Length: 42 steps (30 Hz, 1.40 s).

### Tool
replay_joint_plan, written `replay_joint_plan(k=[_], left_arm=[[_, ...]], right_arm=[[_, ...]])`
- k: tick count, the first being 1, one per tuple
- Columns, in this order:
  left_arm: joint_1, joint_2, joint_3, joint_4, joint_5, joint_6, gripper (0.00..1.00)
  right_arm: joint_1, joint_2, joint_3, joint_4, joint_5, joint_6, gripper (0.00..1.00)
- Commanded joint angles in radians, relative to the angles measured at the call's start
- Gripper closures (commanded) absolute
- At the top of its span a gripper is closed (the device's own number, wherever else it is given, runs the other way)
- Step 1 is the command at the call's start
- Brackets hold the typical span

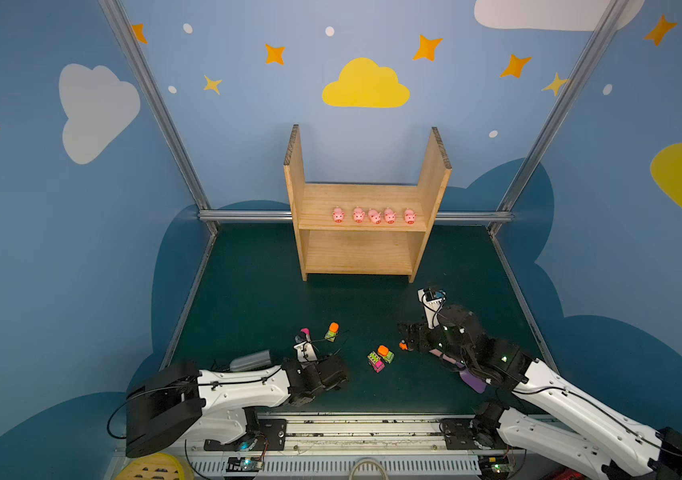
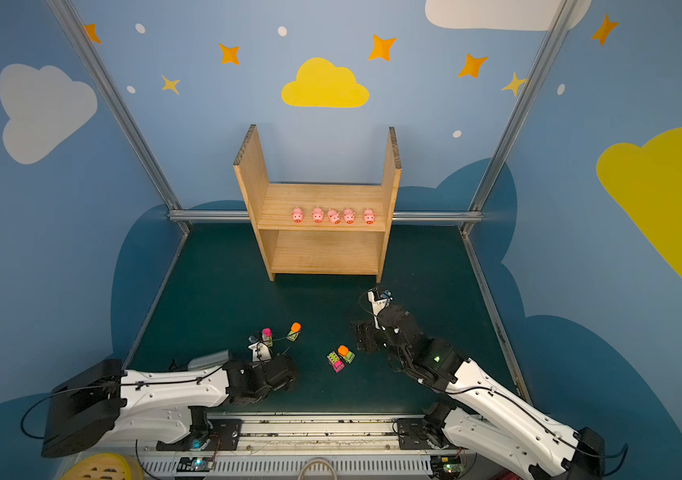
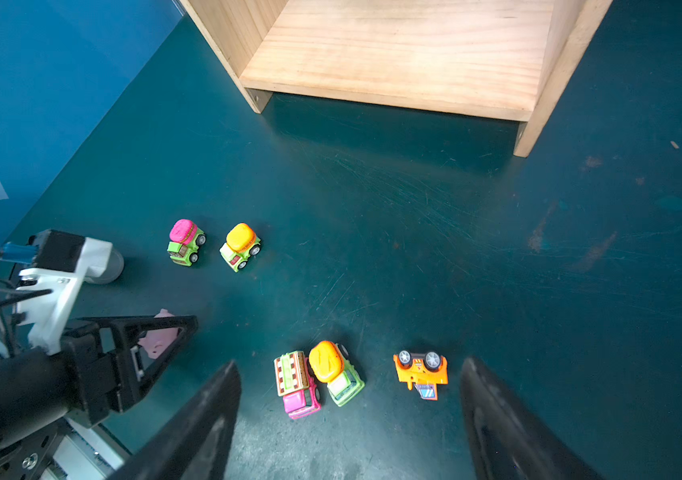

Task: Place and organize the plastic toys onto the shelf
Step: 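Close the left gripper on the pink pig and lift it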

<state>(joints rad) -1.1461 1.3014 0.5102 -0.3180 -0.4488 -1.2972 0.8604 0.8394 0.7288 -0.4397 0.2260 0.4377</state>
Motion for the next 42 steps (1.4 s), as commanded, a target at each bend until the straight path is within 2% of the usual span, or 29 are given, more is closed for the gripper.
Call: replay_joint_plan(k=[1,8,13,20,25,30,33,42], left_arm=[[0.001,0.032,0.048,-0.049,0.024,0.06,0.28],[0.002,-0.068,0.03,-0.141,-0.018,0.078,0.23],[-0.024,-0.102,0.005,-0.186,-0.032,0.045,0.23],[-0.155,-0.016,0.0,-0.137,-0.168,-0.041,0.24],[-0.201,0.064,0.026,-0.144,-0.234,-0.095,0.26],[-0.205,0.087,0.007,-0.104,-0.241,-0.106,0.32],[-0.202,0.093,0.005,-0.091,-0.243,-0.092,0.39],[-0.169,0.165,0.04,-0.071,-0.214,-0.04,0.51]], right_arm=[[-0.007,0.005,0.002,0.013,-0.006,0.0,0.19],[-0.009,0.001,0.004,-0.005,-0.024,0.006,0.19],[-0.01,-0.006,0.01,-0.027,-0.031,0.016,0.19],[-0.01,-0.025,0.008,-0.048,-0.04,0.033,0.19],[-0.01,-0.02,0.013,-0.063,-0.043,0.04,0.19],[-0.009,-0.02,0.013,-0.074,-0.036,0.046,0.19],[-0.009,-0.027,0.011,-0.082,-0.033,0.054,0.19],[-0.008,-0.05,0.007,-0.11,-0.034,0.067,0.19]])
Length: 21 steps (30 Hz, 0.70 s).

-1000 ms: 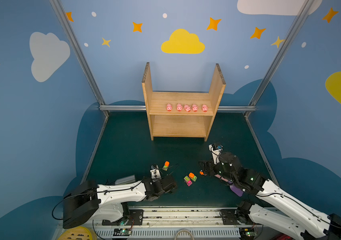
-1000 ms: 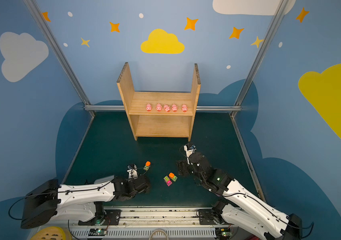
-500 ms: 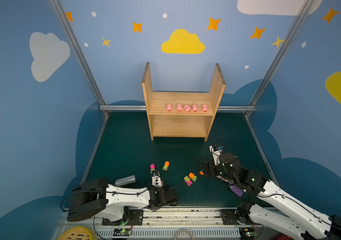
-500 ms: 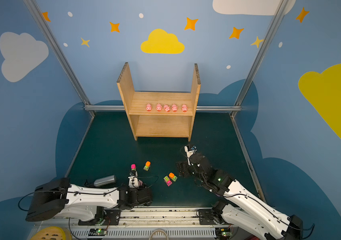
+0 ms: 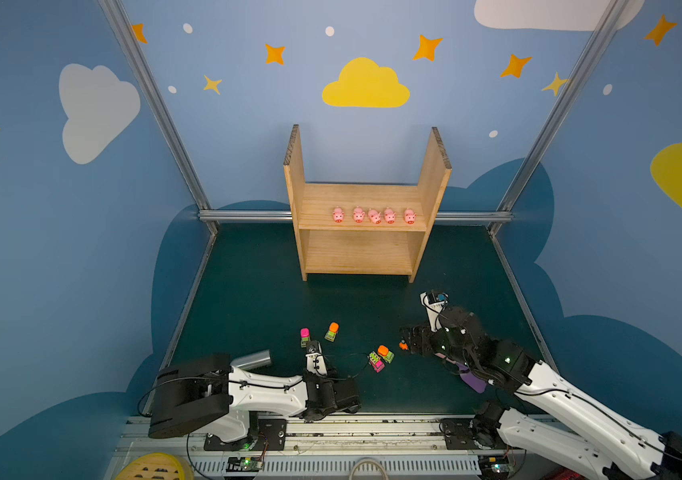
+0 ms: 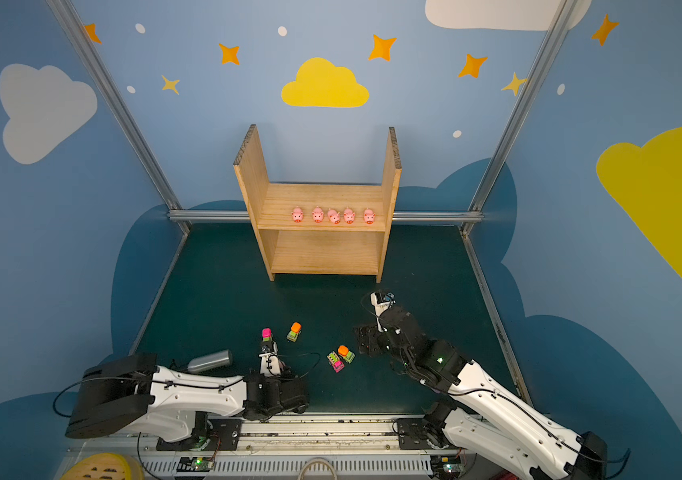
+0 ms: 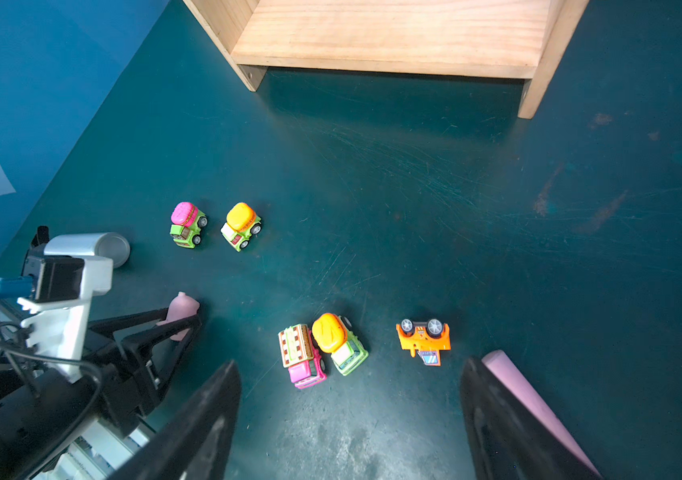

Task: Place and organize the plastic toys onto the shelf
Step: 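Close the left gripper on the pink pig and lift it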

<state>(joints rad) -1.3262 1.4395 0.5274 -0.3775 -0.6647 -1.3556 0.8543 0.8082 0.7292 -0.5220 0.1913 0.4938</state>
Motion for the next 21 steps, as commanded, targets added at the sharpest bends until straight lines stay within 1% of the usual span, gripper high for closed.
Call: replay_joint_plan(k=[1,7,12,15,21], left_arm=[[0.013,0.038,0.032,-0.021,0.006,0.016,0.52],[0.036,0.076,0.056,-0.036,0.038,0.019,0.59],[0.048,0.083,0.074,-0.064,0.06,0.027,0.7],[0.048,0.083,0.095,-0.102,0.064,0.03,0.74],[0.048,0.068,0.154,-0.199,0.075,0.045,0.78]], right_arm=[[-0.003,-0.022,0.006,-0.03,0.002,0.011,0.19],[-0.003,-0.035,-0.004,-0.032,-0.003,0.014,0.19],[-0.003,-0.049,-0.004,-0.039,-0.001,0.012,0.19],[-0.003,-0.06,-0.006,-0.042,0.001,0.009,0.19],[-0.004,-0.068,-0.006,-0.038,-0.002,0.007,0.19]])
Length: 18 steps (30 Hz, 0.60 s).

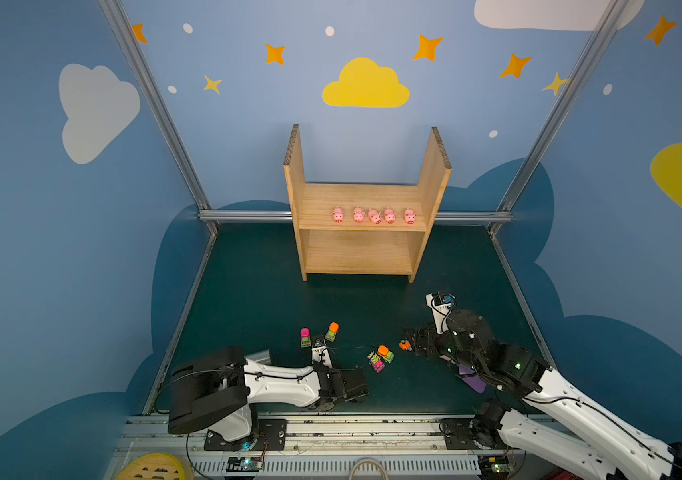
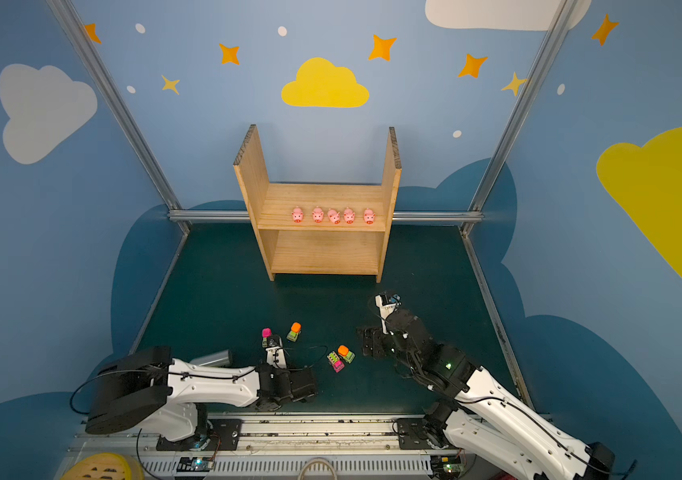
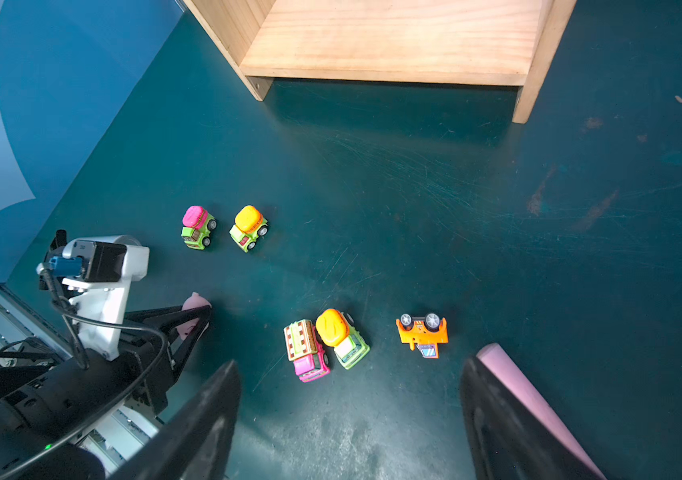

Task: Place and organize the plastic toys onto the shelf
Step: 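Close the left gripper on the pink pig and lift it, then carry the pink pig with the left gripper up to the upper shelf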

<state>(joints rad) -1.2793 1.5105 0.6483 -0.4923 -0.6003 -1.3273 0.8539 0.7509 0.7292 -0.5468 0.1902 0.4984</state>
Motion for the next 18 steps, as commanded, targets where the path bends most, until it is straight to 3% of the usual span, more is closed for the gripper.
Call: replay_joint_plan(k=[1,11,18], left_arm=[[0.001,-0.006,0.044,-0.099,0.013,0.024,0.78],[0.022,-0.093,0.205,-0.305,-0.026,0.112,0.78],[0.171,-0.212,0.393,-0.363,-0.056,0.395,0.82]], right_arm=[[-0.004,-0.01,-0.005,-0.01,-0.009,0.0,0.19],[-0.003,-0.006,0.05,-0.015,-0.031,-0.023,0.19],[-0.003,0.0,0.175,-0.089,0.028,-0.071,0.19]])
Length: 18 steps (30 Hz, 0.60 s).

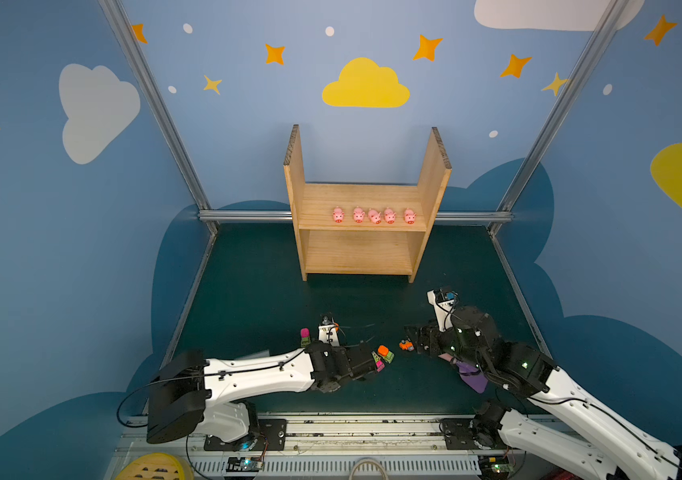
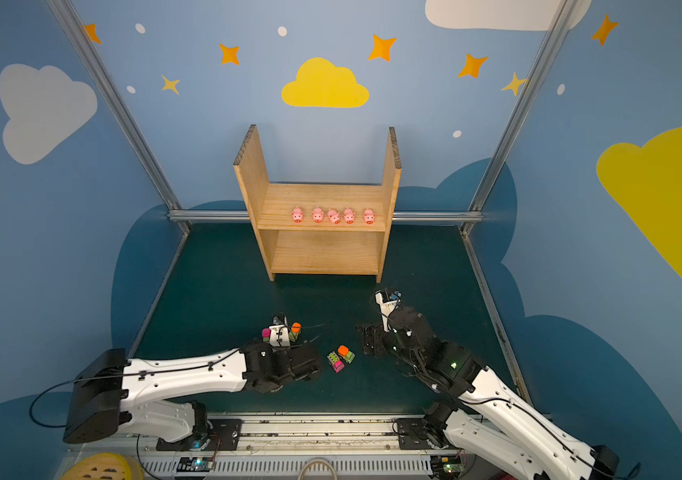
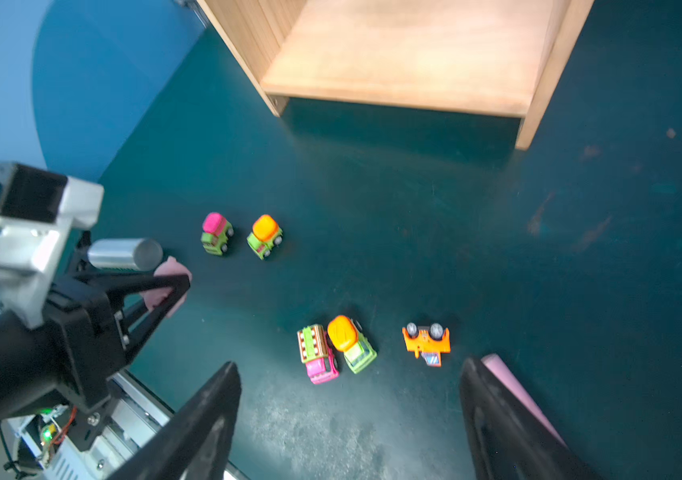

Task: Place and organize the plastic toys onto the shelf
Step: 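Carry the pink pig with the left gripper up to the upper shelf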

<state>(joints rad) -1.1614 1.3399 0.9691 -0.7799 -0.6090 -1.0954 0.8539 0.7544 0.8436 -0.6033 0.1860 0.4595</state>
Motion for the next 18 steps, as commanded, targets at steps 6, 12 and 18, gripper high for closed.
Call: replay_joint_plan(k=[6,12,18], left_arm=[[0.217,-0.061,0.312,-0.133,-0.039,0.411,0.81],[0.379,0.04,0.57,-0.141,0.035,0.597,0.79],[0.522,0.221,0.831,-0.143,0.141,0.719,0.79]], right_arm=[[-0.006,0.026,0.169,-0.063,0.095,-0.074,0.19],[-0.009,0.106,0.276,-0.052,0.088,-0.117,0.19],[-0.029,0.216,0.366,-0.035,0.064,-0.155,0.19]])
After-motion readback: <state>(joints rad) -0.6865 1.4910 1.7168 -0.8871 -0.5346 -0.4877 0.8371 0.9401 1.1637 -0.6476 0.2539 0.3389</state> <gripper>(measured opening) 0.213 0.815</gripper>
